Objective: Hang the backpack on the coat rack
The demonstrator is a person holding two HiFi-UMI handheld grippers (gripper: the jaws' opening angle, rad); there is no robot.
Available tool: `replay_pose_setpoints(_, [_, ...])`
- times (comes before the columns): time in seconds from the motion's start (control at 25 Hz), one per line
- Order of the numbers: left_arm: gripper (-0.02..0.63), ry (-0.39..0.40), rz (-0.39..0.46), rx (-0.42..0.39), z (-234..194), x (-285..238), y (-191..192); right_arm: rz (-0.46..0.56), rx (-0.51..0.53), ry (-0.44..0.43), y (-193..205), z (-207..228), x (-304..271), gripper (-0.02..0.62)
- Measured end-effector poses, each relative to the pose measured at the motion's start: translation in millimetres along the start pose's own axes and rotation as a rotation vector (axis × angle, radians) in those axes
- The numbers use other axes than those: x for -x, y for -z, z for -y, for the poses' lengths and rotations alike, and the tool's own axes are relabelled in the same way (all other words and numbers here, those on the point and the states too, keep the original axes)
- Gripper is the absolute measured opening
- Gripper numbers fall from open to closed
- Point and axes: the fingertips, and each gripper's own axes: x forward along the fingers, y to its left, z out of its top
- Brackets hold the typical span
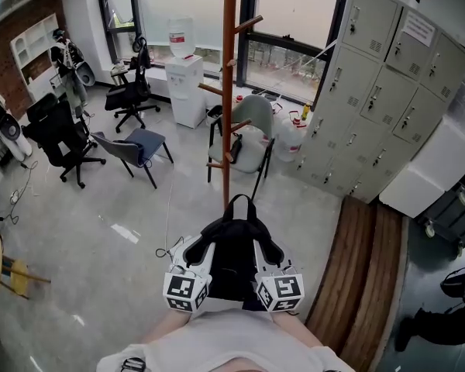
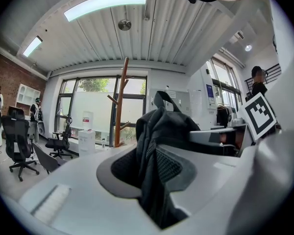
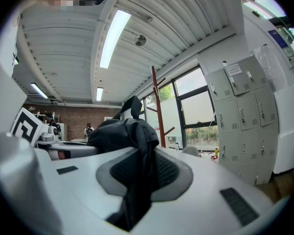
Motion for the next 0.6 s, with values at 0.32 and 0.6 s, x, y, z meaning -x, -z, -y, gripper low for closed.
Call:
replay_pose_setpoints(0.32, [0.084,-0.118,0.007,-0.018,-15,-93,-23,0.024,0.014,-0.15,-22,73,-81,0.063])
replay_pose_setpoints(0.6, [0.084,-0.231,0.016,-0.02,-31,-150,-38,0.044,0.045,-0.27,-42,113,-143,0.063])
